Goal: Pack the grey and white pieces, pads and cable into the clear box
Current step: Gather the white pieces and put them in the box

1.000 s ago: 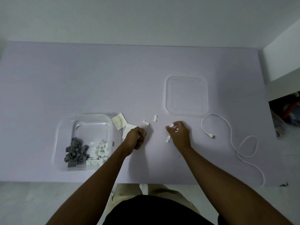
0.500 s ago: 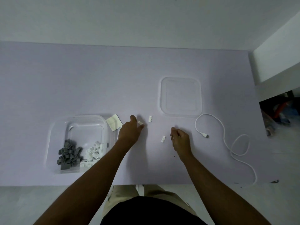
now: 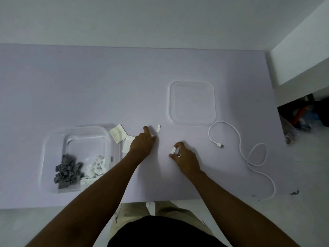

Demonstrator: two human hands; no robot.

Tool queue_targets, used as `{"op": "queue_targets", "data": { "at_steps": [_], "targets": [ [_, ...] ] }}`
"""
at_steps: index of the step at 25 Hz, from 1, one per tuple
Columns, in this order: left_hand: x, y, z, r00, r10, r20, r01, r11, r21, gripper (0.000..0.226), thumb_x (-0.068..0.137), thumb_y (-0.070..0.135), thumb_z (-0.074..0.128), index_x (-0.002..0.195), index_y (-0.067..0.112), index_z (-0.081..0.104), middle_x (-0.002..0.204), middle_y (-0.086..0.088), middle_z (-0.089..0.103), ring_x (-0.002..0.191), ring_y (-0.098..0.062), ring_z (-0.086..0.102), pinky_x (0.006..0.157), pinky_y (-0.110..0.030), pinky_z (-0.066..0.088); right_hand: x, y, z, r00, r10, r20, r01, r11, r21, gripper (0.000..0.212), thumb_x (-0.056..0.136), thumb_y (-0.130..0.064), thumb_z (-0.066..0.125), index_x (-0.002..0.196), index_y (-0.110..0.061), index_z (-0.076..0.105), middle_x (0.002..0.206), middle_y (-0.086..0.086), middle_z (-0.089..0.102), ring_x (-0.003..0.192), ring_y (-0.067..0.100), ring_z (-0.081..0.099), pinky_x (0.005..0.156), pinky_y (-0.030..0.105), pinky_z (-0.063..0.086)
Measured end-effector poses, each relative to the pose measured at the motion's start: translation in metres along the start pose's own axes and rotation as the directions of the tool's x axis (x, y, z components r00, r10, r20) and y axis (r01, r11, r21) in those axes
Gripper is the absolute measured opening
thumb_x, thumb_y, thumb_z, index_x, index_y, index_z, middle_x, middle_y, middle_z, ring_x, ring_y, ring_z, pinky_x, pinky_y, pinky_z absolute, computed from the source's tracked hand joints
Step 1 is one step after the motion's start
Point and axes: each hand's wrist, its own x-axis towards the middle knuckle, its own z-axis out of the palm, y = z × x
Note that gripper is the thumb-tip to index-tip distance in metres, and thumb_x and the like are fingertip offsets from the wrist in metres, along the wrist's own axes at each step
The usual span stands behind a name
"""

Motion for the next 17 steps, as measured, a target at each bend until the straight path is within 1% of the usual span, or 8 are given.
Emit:
{"op": "queue_targets", "data": {
  "at_steps": [2,3,6,8,10,13,15,17],
  "targets": [
    [-0.003,0.001,-0.003,0.997,-0.048,0.066,0.063,0.968,-0.241,0.044,0.099,0.039,0.048,0.12,0.002,0.038,0.104,-0.018,0.062,0.097,-0.039,0.062,0.071,-0.036,0.046,0.004,-0.005,-0.001,0.994,0.112,0.016,-0.113,0.966,0.232,0.031,0.082,-0.03,0.079,0.104,-0.016,0.062,0.078,-0.005,0.062,0.065,0.01,0.056,0.062,0.025,0.044],
    [-0.004,0.0,-0.005,0.995,-0.056,0.086,0.084,0.927,-0.366,0.042,0.098,0.04,0.051,0.116,0.003,0.042,0.101,-0.015,0.061,0.096,-0.035,0.061,0.066,-0.033,0.043,0.004,-0.009,-0.004,0.979,0.194,0.064,-0.202,0.876,0.439,0.026,0.083,-0.029,0.079,0.098,-0.015,0.063,0.075,-0.002,0.061,0.058,0.01,0.053,0.056,0.025,0.042],
    [-0.012,-0.006,-0.011,0.996,-0.037,0.083,0.075,0.848,-0.525,0.039,0.095,0.048,0.054,0.104,0.011,0.045,0.083,-0.006,0.061,0.074,-0.025,0.059,0.056,-0.029,0.039,0.004,-0.021,-0.019,0.902,0.291,0.319,-0.412,0.363,0.836,0.018,0.09,-0.028,0.063,0.077,-0.017,0.056,0.066,0.004,0.046,0.041,0.012,0.031,0.048,0.027,0.016],
    [-0.018,-0.01,-0.011,0.998,-0.025,0.063,0.056,0.841,-0.539,0.038,0.094,0.049,0.053,0.105,0.014,0.045,0.072,-0.005,0.06,0.061,-0.019,0.055,0.054,-0.031,0.039,0.006,-0.03,-0.028,0.889,0.23,0.395,-0.439,0.191,0.878,0.019,0.088,-0.026,0.052,0.072,-0.018,0.055,0.065,0.005,0.046,0.038,0.011,0.027,0.05,0.028,0.01],
    [-0.023,-0.014,-0.013,0.999,-0.021,0.034,0.037,0.836,-0.548,0.036,0.095,0.048,0.053,0.106,0.014,0.045,0.067,-0.003,0.058,0.056,-0.016,0.053,0.055,-0.03,0.039,0.012,-0.044,-0.026,0.898,0.231,0.374,-0.43,0.287,0.856,0.027,0.091,-0.027,0.051,0.067,-0.016,0.053,0.064,0.006,0.049,0.038,0.012,0.029,0.046,0.026,0.012],
    [-0.031,-0.019,-0.022,0.999,-0.041,0.006,0.036,0.807,-0.59,0.033,0.096,0.045,0.054,0.103,0.014,0.044,0.061,-0.004,0.055,0.051,-0.016,0.048,0.053,-0.033,0.039,0.03,-0.059,-0.008,0.971,0.24,0.013,-0.192,0.742,0.642,0.039,0.097,-0.036,0.057,0.065,-0.013,0.056,0.061,0.003,0.058,0.048,0.016,0.048,0.049,0.026,0.037],
    [-0.038,-0.024,-0.03,0.998,-0.062,-0.015,0.041,0.806,-0.591,0.031,0.096,0.043,0.054,0.102,0.015,0.044,0.058,-0.002,0.053,0.048,-0.014,0.046,0.052,-0.031,0.039,0.044,-0.061,0.004,0.981,0.08,-0.178,0.0,0.913,0.409,0.028,0.096,-0.037,0.06,0.083,-0.015,0.069,0.078,0.002,0.071,0.071,0.017,0.065,0.067,0.029,0.051],
    [-0.045,-0.028,-0.039,0.997,-0.071,-0.023,0.046,0.825,-0.563,0.031,0.096,0.043,0.054,0.103,0.015,0.043,0.056,-0.003,0.054,0.048,-0.014,0.048,0.054,-0.031,0.04,0.059,-0.062,0.008,0.991,-0.087,-0.104,0.11,0.965,0.238,0.028,0.095,-0.037,0.062,0.118,-0.02,0.068,0.107,0.003,0.074,0.096,0.017,0.068,0.083,0.029,0.053]
  ]
}}
